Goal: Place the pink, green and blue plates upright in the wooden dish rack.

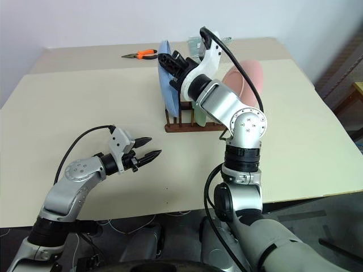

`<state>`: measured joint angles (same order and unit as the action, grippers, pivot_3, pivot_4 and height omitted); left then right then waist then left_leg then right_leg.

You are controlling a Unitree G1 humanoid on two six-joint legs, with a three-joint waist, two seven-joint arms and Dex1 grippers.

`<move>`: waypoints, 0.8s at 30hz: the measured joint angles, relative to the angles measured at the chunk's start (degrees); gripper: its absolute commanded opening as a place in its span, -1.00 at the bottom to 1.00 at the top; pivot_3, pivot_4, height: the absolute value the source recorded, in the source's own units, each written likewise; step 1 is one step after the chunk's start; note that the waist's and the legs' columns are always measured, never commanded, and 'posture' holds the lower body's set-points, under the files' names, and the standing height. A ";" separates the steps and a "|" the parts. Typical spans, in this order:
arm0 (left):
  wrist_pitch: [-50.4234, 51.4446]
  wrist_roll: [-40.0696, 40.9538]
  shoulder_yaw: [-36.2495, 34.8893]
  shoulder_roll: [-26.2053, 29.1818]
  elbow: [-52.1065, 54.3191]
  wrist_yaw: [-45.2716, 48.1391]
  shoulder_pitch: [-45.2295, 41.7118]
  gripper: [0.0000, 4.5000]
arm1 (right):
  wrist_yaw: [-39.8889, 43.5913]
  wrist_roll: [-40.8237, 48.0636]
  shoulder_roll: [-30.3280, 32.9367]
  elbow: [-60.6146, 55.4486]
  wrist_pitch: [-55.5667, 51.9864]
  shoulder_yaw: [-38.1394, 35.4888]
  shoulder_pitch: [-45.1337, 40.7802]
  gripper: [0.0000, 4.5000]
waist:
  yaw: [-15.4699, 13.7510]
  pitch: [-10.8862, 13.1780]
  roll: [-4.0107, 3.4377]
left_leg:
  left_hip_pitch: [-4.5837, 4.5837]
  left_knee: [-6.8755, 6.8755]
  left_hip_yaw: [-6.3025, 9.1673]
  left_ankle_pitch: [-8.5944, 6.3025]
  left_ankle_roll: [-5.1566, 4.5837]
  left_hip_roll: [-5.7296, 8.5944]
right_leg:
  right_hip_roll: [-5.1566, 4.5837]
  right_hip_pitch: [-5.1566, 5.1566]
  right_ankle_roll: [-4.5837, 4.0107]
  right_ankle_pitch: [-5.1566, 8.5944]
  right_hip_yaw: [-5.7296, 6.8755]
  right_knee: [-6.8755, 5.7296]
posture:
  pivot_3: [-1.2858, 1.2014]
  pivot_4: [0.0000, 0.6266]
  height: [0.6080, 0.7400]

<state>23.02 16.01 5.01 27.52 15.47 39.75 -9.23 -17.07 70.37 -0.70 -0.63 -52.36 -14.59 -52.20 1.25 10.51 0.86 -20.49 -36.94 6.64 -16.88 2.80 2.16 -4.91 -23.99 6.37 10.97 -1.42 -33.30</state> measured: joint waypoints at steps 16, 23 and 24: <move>-0.17 -0.46 0.89 -0.03 0.34 0.76 0.42 0.28 | 32.44 -32.62 42.34 -12.81 13.04 6.34 1.78 -0.56 | -1.17 -0.08 0.23 | -0.06 -0.09 0.03 0.00 0.00 0.07 | -0.11 0.22 0.17 0.18 0.05 0.30 | 0.03 -0.52 1.00; -0.81 -0.27 4.71 -1.18 1.55 4.22 -1.18 0.28 | 41.14 -51.60 59.62 -8.88 19.14 8.42 25.89 -0.98 | -0.47 -0.05 0.15 | 0.00 -0.03 -0.19 -0.02 -0.03 0.05 | -0.17 0.21 0.20 0.18 -0.03 0.32 | 0.03 -0.52 1.00; -0.72 -0.21 5.60 -1.71 2.29 4.47 -1.61 0.28 | 41.85 -53.17 59.95 -8.75 19.84 9.02 27.74 -0.98 | -0.27 -0.03 0.12 | 0.01 -0.03 -0.20 -0.02 -0.03 0.04 | -0.15 0.20 0.20 0.18 -0.04 0.29 | 0.03 -0.52 1.00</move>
<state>22.30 15.80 10.61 25.81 17.76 44.22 -10.84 24.79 17.20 59.25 -9.38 -32.53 -5.57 -24.46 0.97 10.49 0.98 -20.47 -36.97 6.44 -16.90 2.77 2.21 -5.07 -23.79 6.57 11.14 -1.47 -33.01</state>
